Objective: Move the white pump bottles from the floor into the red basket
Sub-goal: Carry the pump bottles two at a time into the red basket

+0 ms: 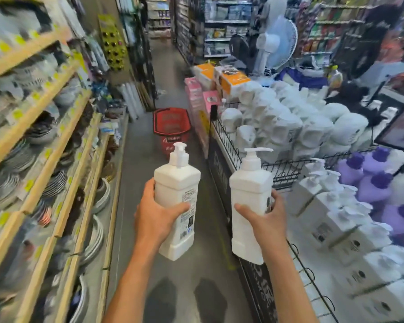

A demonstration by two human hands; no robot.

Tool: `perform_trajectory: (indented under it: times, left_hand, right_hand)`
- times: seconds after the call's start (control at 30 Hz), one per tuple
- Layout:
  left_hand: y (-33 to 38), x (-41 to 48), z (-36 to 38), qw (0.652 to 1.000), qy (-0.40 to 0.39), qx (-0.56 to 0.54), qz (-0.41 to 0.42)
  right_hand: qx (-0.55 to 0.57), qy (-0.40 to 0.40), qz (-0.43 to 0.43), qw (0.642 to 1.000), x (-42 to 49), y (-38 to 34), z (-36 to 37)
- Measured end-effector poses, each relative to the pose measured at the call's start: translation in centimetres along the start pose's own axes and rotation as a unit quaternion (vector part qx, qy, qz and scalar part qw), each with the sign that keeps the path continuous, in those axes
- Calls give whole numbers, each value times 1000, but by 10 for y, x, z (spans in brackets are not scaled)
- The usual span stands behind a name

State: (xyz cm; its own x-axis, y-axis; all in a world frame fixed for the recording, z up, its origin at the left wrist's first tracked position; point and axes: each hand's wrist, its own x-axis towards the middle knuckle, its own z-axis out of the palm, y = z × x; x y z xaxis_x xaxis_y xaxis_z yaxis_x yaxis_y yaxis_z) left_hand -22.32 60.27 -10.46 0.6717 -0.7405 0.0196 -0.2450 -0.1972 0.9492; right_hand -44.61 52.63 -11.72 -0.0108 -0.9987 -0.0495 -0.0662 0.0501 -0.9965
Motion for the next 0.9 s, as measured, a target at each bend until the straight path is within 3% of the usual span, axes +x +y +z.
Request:
perform_trajectory:
  times: [0.57, 0.9]
  left_hand:
    - [-8, 255, -35, 999, 34, -18, 3]
    - [-6, 370, -24, 999, 36, -37, -12]
  right_hand:
    - [-14, -29, -17, 999, 165, -36, 208]
    - [-36, -45, -16, 998, 264, -38, 288]
